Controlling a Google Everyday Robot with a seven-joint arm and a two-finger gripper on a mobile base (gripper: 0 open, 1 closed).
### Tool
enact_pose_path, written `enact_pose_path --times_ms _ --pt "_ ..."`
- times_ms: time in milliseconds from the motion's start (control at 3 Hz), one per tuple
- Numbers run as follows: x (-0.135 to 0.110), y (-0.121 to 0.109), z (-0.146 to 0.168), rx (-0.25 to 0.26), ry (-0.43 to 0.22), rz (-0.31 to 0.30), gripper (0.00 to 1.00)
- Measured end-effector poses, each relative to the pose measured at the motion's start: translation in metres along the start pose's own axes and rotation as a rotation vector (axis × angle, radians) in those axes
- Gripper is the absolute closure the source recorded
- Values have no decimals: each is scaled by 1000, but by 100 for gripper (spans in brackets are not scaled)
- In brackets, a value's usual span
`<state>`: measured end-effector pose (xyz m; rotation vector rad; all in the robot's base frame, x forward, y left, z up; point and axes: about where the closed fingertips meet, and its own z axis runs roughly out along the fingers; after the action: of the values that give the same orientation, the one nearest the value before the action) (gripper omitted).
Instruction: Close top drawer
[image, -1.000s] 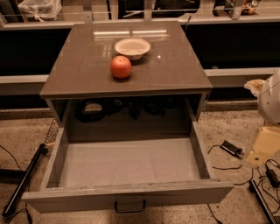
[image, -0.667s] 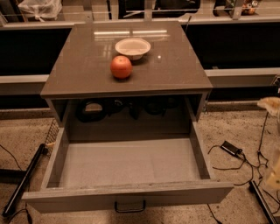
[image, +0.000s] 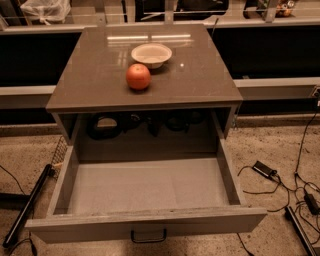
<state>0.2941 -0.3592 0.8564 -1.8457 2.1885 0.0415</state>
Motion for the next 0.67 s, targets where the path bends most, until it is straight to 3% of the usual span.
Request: enact_pose_path --times_ms 333,667 --pt "-1 -1 0 0 0 -87 0" --pt "-22 11 13 49 34 -72 0"
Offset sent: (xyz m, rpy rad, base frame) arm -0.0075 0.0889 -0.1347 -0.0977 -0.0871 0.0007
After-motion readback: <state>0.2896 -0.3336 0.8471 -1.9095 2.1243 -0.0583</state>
